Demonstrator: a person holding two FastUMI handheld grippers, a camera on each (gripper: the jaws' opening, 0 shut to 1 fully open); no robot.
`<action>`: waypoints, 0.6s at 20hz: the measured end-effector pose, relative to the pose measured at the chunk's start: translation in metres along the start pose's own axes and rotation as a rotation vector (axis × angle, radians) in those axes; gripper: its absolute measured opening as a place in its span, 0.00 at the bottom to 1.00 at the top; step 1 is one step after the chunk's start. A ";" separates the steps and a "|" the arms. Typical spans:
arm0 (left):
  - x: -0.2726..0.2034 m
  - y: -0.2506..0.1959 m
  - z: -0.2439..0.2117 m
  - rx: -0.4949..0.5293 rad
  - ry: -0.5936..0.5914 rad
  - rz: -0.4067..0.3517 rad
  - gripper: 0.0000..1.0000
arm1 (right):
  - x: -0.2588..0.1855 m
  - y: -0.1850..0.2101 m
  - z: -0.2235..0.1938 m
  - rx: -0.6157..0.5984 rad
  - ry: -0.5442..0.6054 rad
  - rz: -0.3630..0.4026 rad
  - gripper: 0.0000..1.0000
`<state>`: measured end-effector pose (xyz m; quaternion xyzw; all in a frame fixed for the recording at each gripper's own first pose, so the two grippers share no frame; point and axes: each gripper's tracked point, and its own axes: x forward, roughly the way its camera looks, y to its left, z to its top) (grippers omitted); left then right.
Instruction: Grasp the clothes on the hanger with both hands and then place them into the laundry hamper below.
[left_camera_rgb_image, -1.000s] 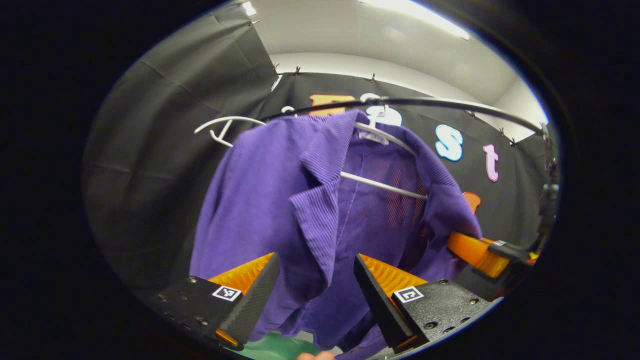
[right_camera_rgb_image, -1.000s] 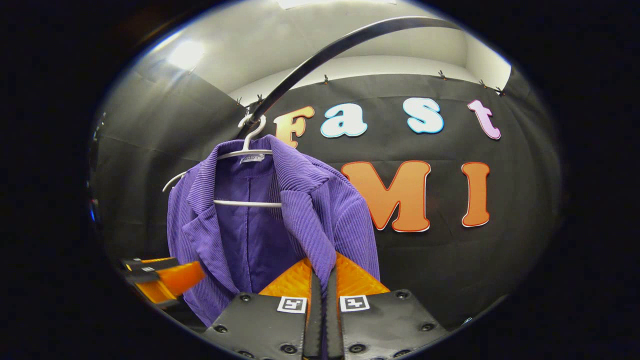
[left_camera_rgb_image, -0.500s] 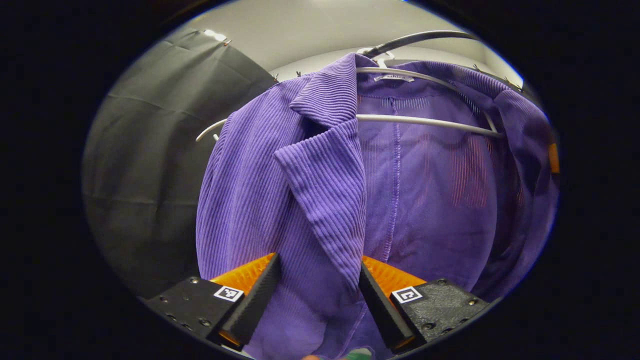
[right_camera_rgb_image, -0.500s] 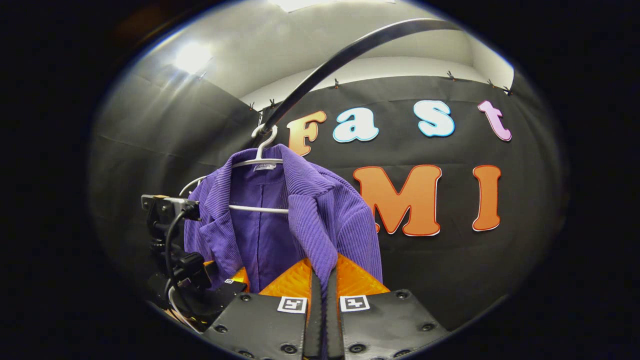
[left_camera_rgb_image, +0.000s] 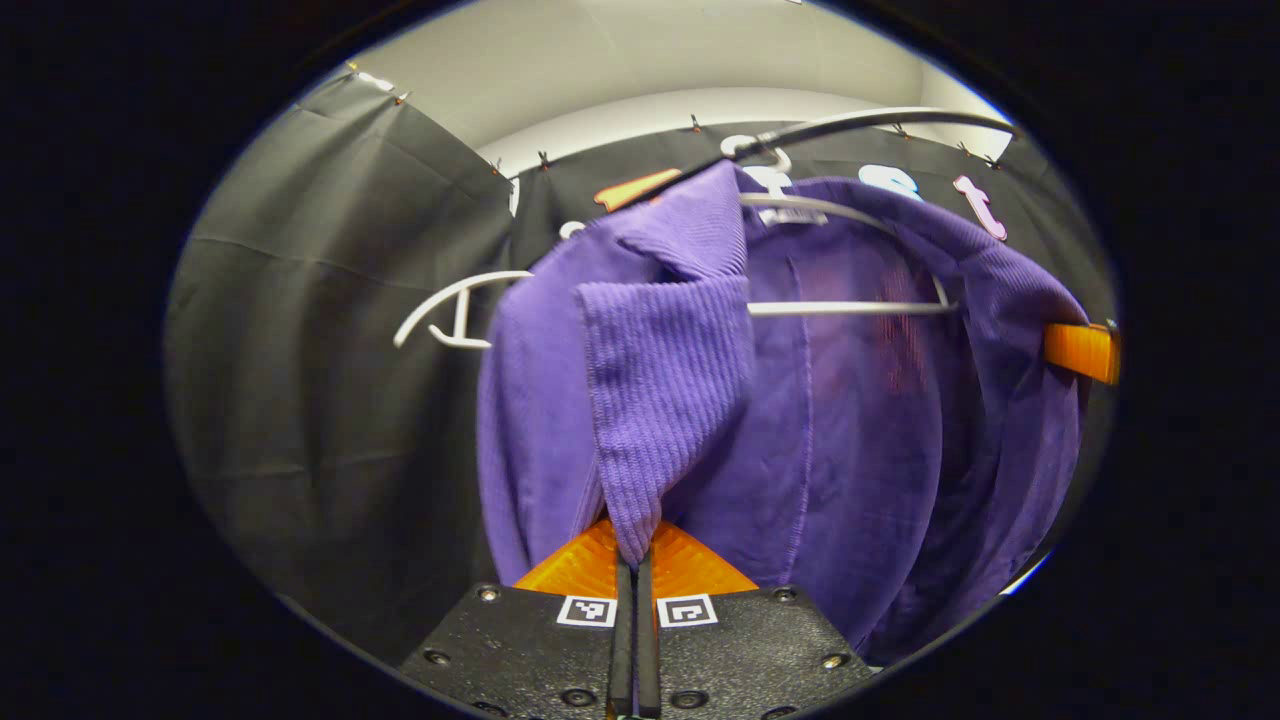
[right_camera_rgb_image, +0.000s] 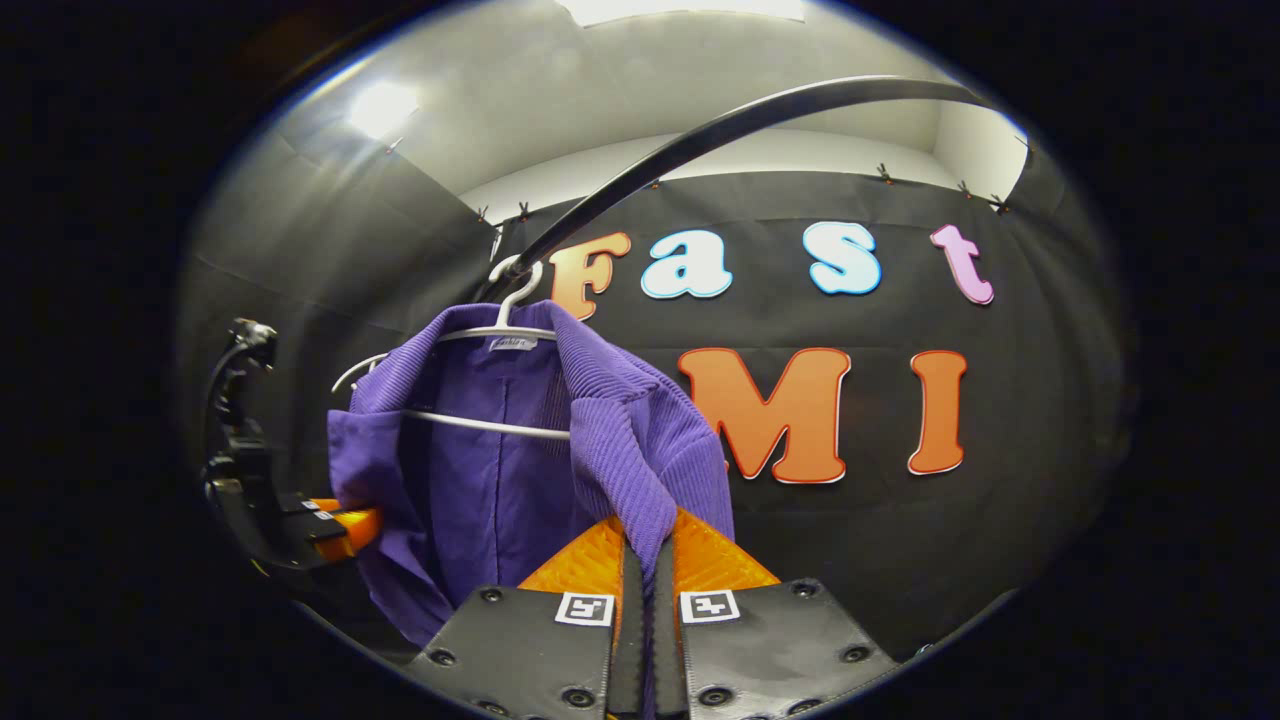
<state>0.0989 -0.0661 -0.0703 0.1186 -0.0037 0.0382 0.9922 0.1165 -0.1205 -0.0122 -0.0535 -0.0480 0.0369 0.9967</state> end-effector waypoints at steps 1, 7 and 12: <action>-0.002 0.017 0.018 0.019 -0.040 0.032 0.02 | -0.002 -0.007 0.008 -0.026 -0.024 -0.044 0.11; 0.032 0.103 0.089 -0.037 -0.151 0.157 0.02 | -0.001 -0.031 0.046 -0.184 -0.100 -0.242 0.11; 0.064 0.142 0.130 -0.030 -0.192 0.182 0.02 | 0.016 -0.070 0.058 -0.191 -0.120 -0.397 0.11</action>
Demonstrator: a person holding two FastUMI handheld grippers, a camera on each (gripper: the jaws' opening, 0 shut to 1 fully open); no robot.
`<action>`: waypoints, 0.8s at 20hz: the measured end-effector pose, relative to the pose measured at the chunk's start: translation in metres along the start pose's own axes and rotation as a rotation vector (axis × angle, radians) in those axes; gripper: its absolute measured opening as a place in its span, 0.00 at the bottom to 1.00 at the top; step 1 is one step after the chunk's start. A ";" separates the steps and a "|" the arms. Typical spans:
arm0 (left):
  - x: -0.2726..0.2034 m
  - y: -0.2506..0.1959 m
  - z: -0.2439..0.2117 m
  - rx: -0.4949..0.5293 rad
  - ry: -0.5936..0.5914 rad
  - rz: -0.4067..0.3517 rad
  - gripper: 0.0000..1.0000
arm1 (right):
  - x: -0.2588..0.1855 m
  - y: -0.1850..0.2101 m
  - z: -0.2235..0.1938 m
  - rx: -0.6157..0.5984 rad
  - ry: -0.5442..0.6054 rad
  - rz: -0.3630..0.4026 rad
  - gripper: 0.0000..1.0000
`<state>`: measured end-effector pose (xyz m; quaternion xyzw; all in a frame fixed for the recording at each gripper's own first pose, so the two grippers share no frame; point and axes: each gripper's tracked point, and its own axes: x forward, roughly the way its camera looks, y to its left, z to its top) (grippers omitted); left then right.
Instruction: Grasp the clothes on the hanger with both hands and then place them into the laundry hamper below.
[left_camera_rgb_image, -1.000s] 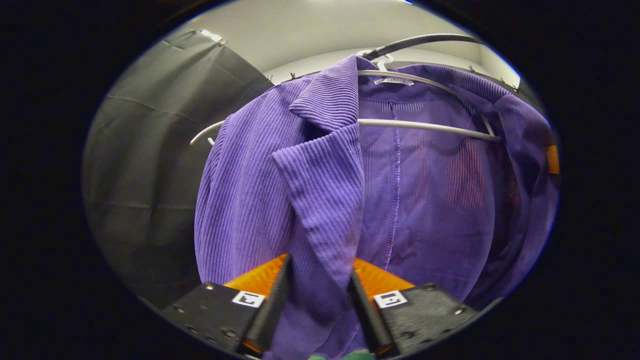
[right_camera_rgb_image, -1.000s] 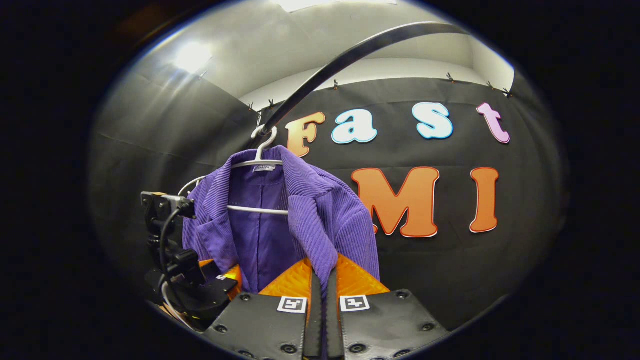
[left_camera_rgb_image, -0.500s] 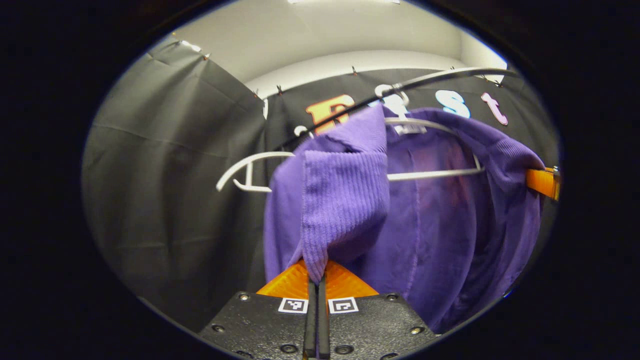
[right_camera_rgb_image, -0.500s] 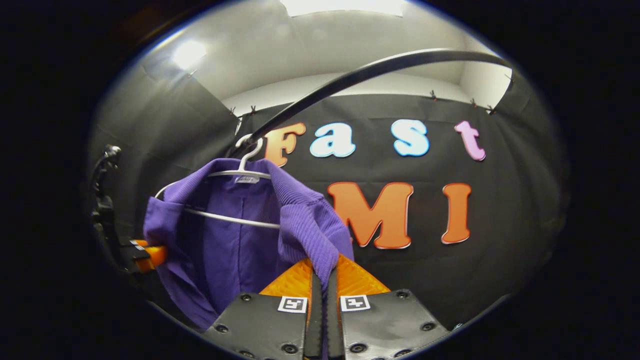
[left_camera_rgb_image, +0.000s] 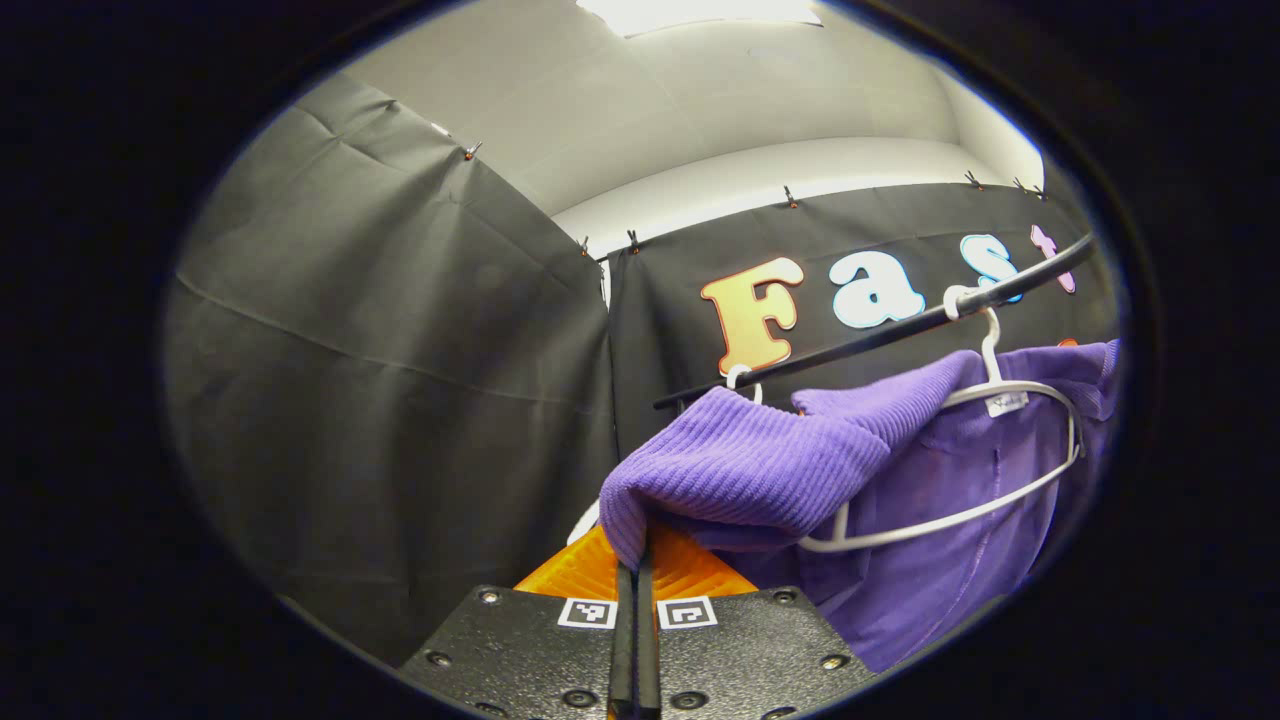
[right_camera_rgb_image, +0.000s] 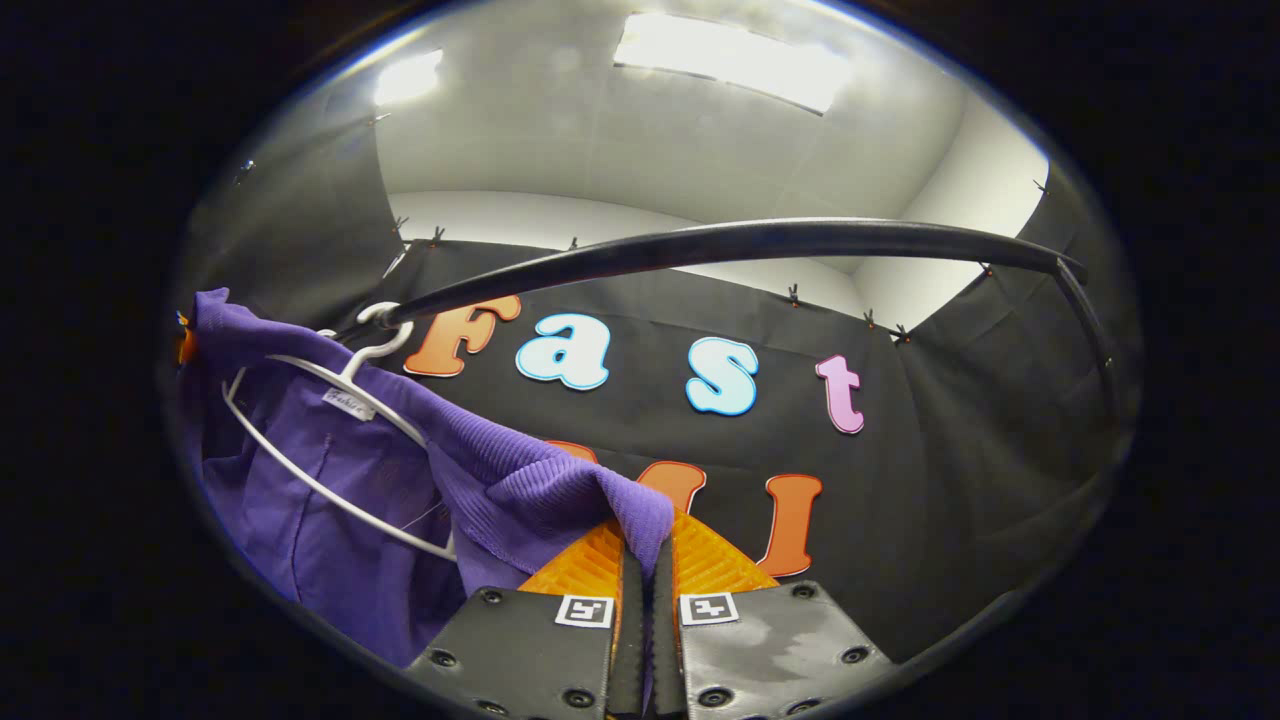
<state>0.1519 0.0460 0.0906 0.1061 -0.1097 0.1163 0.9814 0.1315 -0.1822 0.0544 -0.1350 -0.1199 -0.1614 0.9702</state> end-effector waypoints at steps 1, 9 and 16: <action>0.008 0.001 0.001 -0.022 0.013 -0.004 0.02 | 0.007 -0.001 -0.001 0.004 0.003 -0.019 0.11; 0.057 0.017 -0.030 -0.066 0.119 0.022 0.00 | 0.067 -0.006 -0.008 -0.041 -0.019 -0.115 0.11; 0.069 -0.002 -0.077 -0.020 0.234 -0.045 0.02 | 0.095 -0.007 -0.031 -0.112 0.001 -0.139 0.11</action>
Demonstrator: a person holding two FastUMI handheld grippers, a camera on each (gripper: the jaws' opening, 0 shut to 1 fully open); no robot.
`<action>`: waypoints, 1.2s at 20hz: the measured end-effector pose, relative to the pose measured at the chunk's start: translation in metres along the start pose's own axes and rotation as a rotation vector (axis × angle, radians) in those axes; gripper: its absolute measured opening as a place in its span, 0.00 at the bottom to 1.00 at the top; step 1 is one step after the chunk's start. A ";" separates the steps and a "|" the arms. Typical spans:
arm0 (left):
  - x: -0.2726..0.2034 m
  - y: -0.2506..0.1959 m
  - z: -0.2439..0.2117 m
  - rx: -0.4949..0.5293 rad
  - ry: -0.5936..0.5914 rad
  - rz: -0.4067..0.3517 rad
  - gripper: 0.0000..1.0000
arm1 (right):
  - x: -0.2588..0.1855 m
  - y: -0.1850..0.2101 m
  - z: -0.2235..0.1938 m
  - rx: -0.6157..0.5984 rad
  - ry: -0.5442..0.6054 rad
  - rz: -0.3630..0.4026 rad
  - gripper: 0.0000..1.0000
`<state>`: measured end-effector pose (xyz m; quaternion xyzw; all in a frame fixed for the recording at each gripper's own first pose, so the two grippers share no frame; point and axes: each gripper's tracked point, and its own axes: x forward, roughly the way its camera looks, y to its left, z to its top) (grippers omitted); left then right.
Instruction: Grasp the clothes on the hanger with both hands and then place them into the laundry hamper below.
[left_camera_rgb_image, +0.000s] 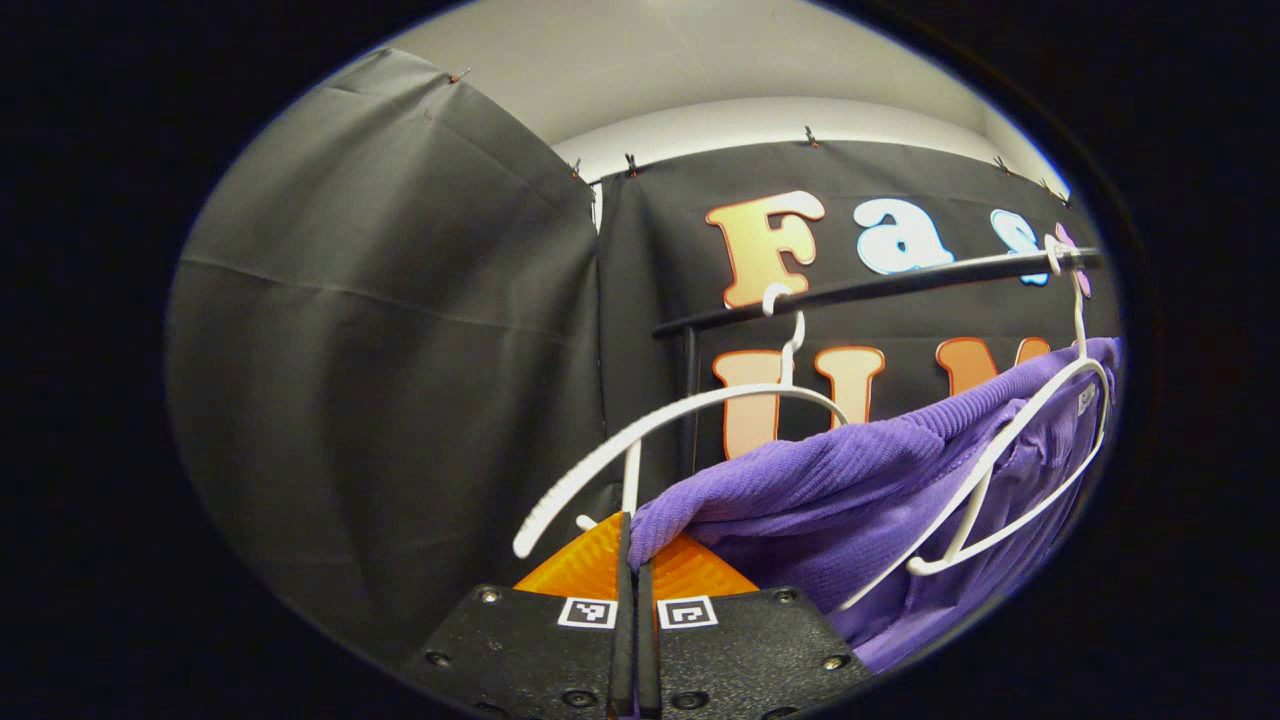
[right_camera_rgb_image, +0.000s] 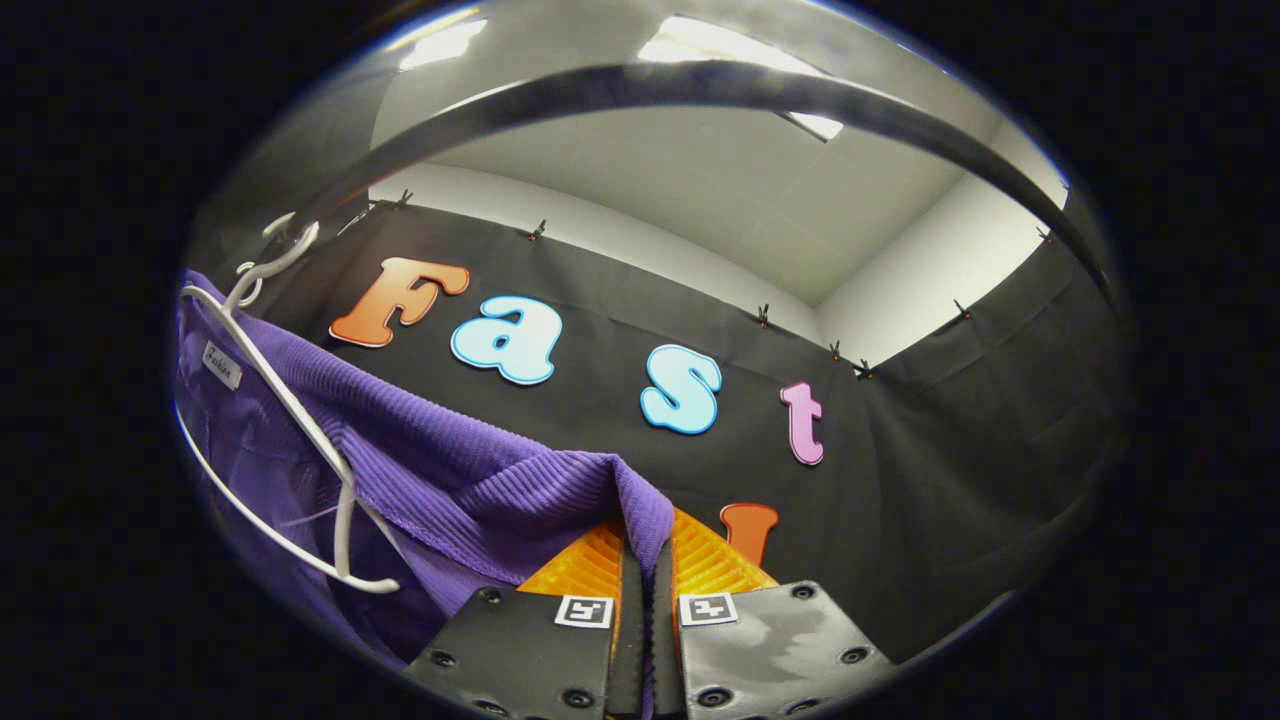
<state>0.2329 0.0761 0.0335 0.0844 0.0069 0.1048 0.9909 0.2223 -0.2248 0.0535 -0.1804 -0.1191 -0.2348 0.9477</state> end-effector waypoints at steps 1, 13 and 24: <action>0.001 -0.002 -0.009 0.000 0.016 -0.004 0.02 | 0.002 0.001 -0.013 0.001 0.027 0.005 0.11; -0.055 0.006 -0.094 0.038 0.117 -0.021 0.02 | -0.025 0.002 -0.065 -0.014 0.066 0.081 0.11; -0.132 0.014 -0.111 0.086 0.133 -0.022 0.02 | -0.112 0.007 -0.071 0.009 0.135 0.239 0.11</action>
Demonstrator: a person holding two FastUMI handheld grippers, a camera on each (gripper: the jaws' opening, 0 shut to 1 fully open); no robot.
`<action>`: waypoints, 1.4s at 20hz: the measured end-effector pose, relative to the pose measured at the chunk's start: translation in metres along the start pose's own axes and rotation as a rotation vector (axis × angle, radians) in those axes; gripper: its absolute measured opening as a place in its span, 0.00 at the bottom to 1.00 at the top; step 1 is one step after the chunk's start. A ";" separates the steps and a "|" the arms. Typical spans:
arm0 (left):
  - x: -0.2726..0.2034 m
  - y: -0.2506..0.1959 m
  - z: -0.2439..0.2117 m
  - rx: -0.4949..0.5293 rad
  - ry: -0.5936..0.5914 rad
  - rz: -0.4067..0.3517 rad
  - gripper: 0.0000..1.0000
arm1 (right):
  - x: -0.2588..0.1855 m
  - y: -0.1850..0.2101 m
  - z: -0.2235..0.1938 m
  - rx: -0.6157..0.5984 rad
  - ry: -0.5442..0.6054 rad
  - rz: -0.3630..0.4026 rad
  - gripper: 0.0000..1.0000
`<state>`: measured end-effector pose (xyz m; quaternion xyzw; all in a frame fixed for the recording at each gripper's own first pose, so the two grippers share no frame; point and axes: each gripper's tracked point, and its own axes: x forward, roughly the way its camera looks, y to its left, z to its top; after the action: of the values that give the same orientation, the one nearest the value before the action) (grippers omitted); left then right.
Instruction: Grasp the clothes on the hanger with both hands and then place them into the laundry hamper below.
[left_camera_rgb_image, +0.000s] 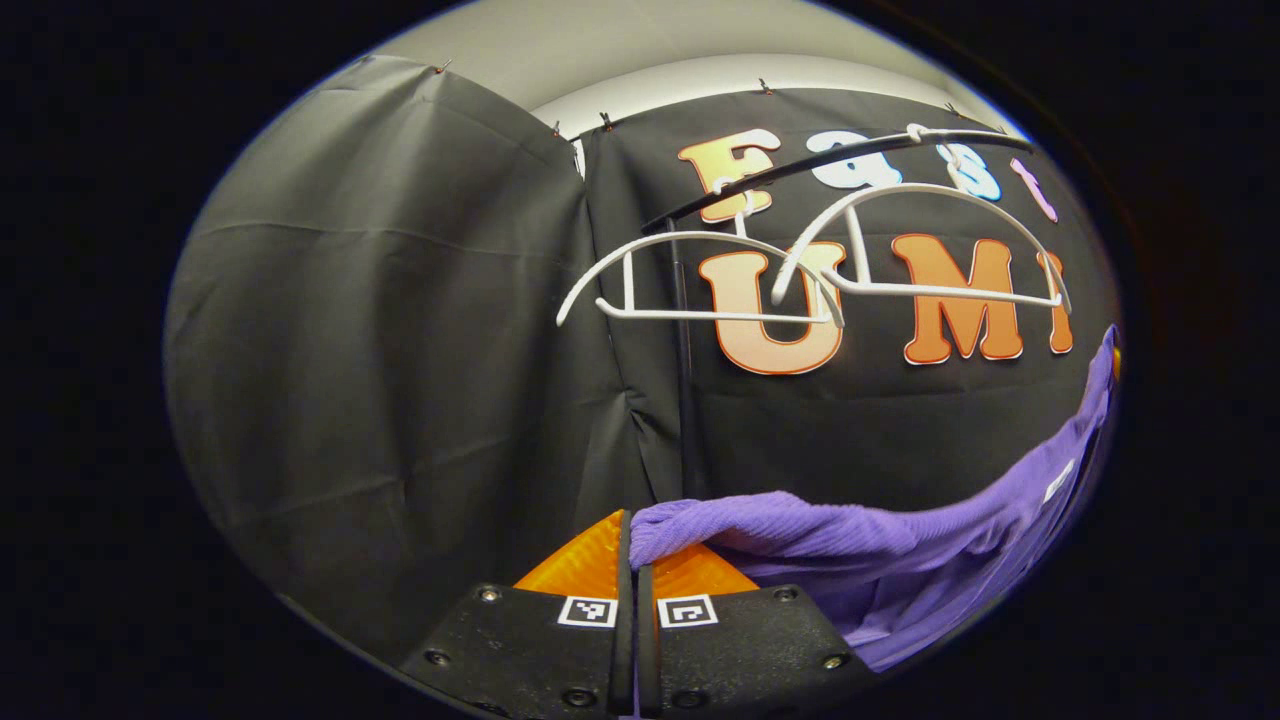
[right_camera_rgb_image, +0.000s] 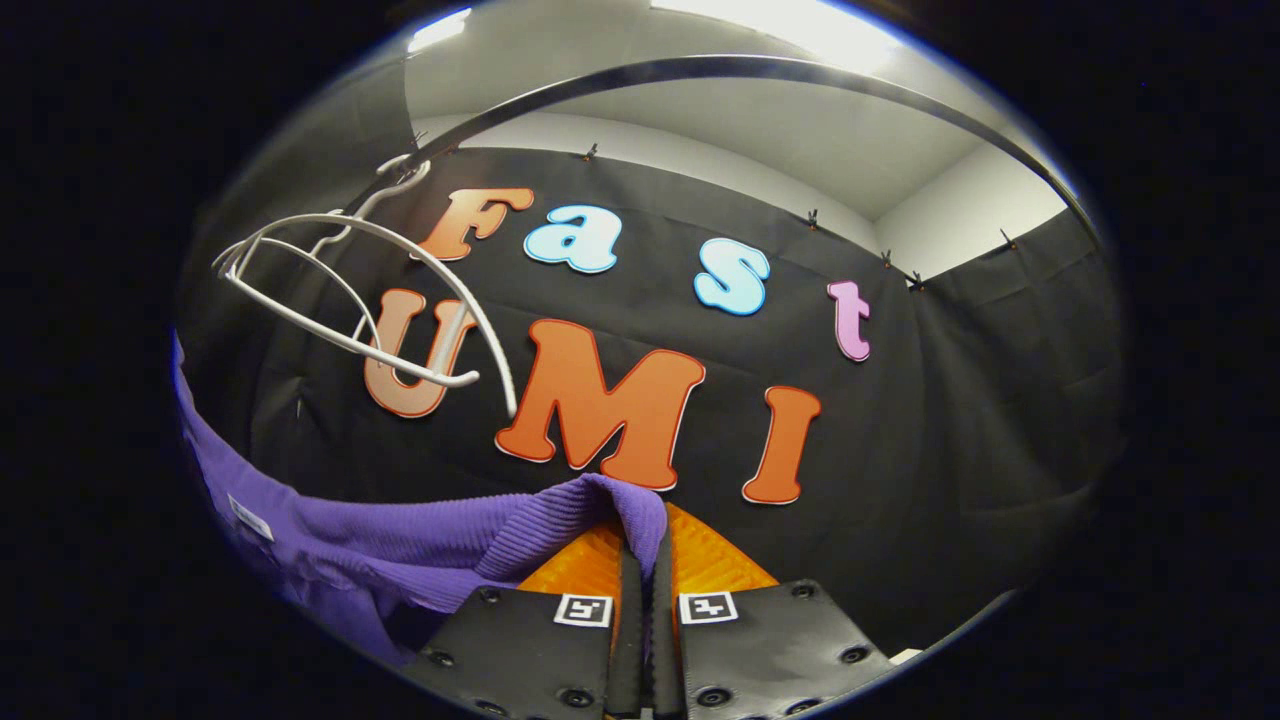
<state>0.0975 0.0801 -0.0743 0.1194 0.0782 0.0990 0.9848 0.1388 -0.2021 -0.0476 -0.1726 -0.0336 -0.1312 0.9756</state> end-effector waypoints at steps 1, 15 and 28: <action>-0.006 -0.007 0.003 -0.018 -0.011 -0.021 0.02 | -0.008 0.012 0.007 0.008 -0.005 0.039 0.11; -0.067 -0.154 -0.042 -0.149 0.146 -0.456 0.02 | -0.113 0.190 -0.019 0.208 0.188 0.590 0.11; -0.097 -0.202 -0.194 -0.268 0.611 -0.505 0.02 | -0.176 0.241 -0.154 0.264 0.660 0.723 0.11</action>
<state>0.0046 -0.0903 -0.2980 -0.0675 0.3801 -0.1054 0.9164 0.0373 0.0059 -0.2901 0.0024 0.3222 0.1726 0.9308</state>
